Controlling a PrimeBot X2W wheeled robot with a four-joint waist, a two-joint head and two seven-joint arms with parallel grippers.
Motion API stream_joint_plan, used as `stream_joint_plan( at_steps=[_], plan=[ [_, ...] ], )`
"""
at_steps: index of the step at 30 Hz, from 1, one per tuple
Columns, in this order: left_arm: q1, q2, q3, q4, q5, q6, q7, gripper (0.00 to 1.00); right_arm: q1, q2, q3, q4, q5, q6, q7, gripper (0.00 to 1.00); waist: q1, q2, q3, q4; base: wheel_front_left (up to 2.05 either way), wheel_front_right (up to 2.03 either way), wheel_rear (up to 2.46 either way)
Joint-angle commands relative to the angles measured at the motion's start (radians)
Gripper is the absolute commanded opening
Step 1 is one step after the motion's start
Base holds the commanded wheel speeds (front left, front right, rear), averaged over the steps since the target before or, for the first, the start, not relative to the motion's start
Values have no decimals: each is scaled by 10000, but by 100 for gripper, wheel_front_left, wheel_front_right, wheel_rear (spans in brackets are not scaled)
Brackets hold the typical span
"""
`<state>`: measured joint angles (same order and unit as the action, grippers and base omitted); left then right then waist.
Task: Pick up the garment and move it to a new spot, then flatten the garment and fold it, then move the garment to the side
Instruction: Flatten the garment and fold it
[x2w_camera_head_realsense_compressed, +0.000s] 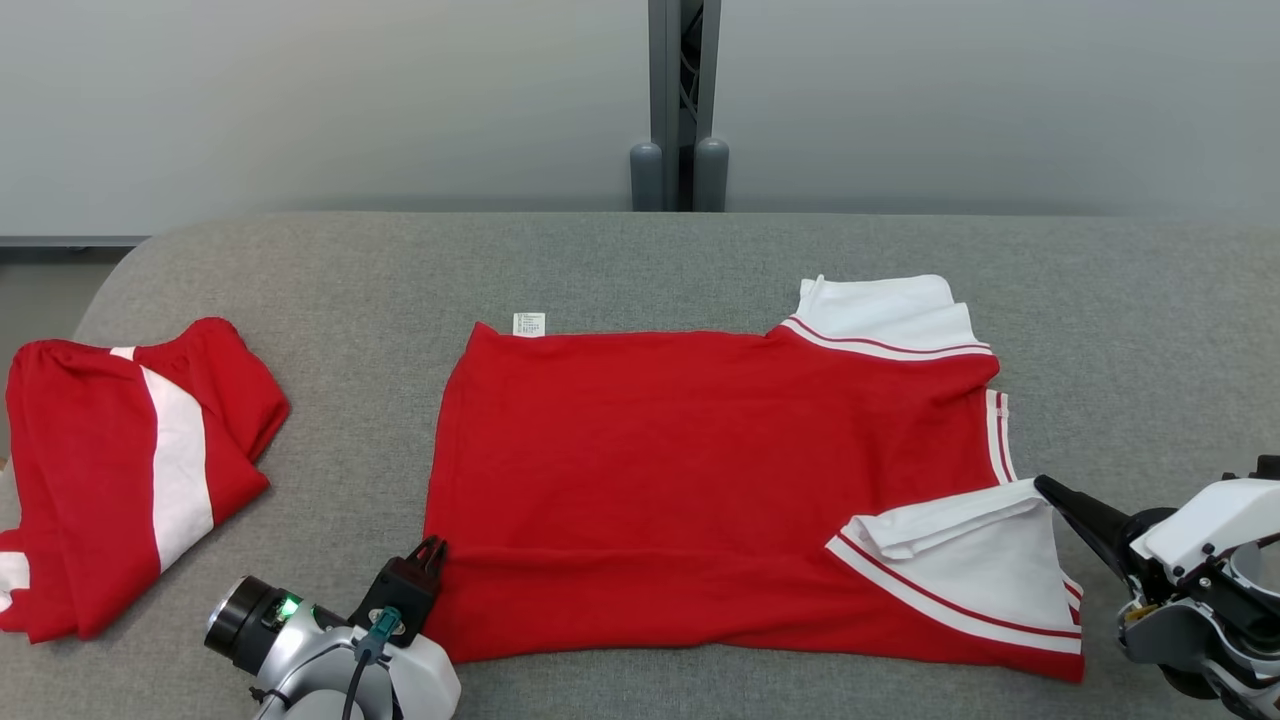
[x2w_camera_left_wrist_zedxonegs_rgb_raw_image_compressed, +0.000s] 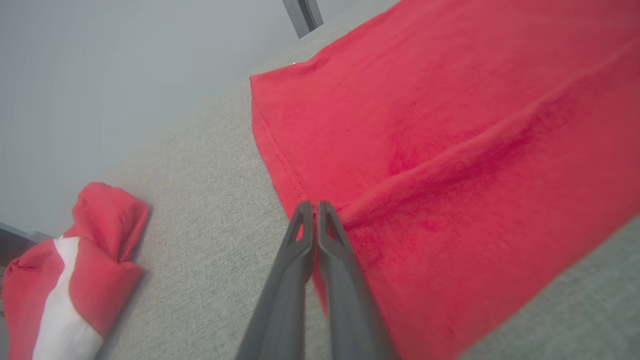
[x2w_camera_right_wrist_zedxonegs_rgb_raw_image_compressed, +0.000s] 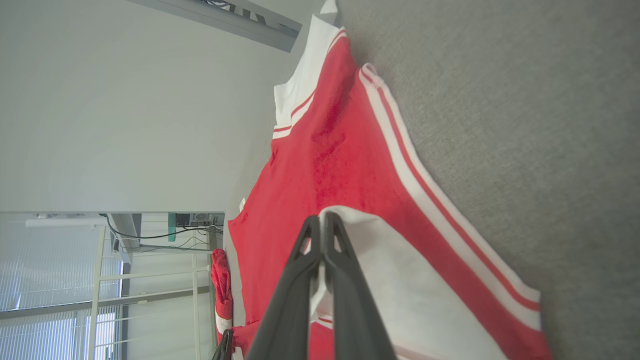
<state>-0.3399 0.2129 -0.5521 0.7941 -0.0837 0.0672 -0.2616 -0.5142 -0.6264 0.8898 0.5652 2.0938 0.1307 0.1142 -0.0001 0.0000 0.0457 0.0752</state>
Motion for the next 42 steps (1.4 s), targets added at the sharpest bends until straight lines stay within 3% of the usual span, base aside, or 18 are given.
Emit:
stream_joint_plan(
  at_steps=[1, 2, 3, 4, 5, 6, 19, 28, 31, 34, 42],
  plan=[
    [-182, 38, 10, 57, -6, -1, -35, 0, -90, 49, -36, 90, -106, 0, 53, 0, 1, 0, 60, 3, 0, 0, 0],
    [-201, 24, 6, 103, -12, -9, -35, 0, -106, 66, -61, 148, -161, 0, 66, 0, 1, 0, 88, 7, 0, 0, 0],
    [-222, 1, -2, 143, -16, -18, -35, 15, -112, 90, -89, 217, -177, 0, 70, 0, 1, 0, 115, 16, 0, 0, 0],
    [-245, -21, 7, 179, -24, 7, -35, 42, -132, 116, -121, 279, -233, 0, 37, 34, 1, 0, 137, 28, 0, 0, 0],
    [-265, -40, 32, 216, -37, 61, -35, 87, -143, 169, -196, 337, -250, 0, -36, 100, 1, 0, 155, 43, 0, 0, 0],
    [-284, -58, 60, 255, -54, 113, -35, 100, -94, 239, -250, 417, -176, 0, -17, 100, 1, 0, 166, 59, 0, 0, 0],
    [29, -42, 239, 112, -177, 369, -35, 100, 365, 322, -1623, -16, -1192, 0, -1263, 100, 1, 0, -225, 149, 0, 0, 0],
    [971, 42, 1263, -1841, -721, 756, -35, 100, 1599, 191, -2426, -1189, -3058, 0, -3413, 100, 1, 0, -710, 117, 0, 0, 0],
    [1491, -55, 1855, -2956, -874, 814, -35, 100, 2128, 250, -2651, -1252, -4504, 0, -3781, 100, 1, 0, -835, 93, 0, 0, 0],
    [1791, -208, 2151, -3512, -1026, 602, -35, 100, 2311, 403, -3194, -1057, -5538, 0, -3817, 100, 1, 0, -885, 69, 0, 0, 0],
    [2733, -742, 3177, -4097, -909, 18, -35, 100, 3807, 2225, -5472, -899, -9039, 0, -3793, 100, 1, 0, -1105, -2, 0, 0, 0]
  ],
)
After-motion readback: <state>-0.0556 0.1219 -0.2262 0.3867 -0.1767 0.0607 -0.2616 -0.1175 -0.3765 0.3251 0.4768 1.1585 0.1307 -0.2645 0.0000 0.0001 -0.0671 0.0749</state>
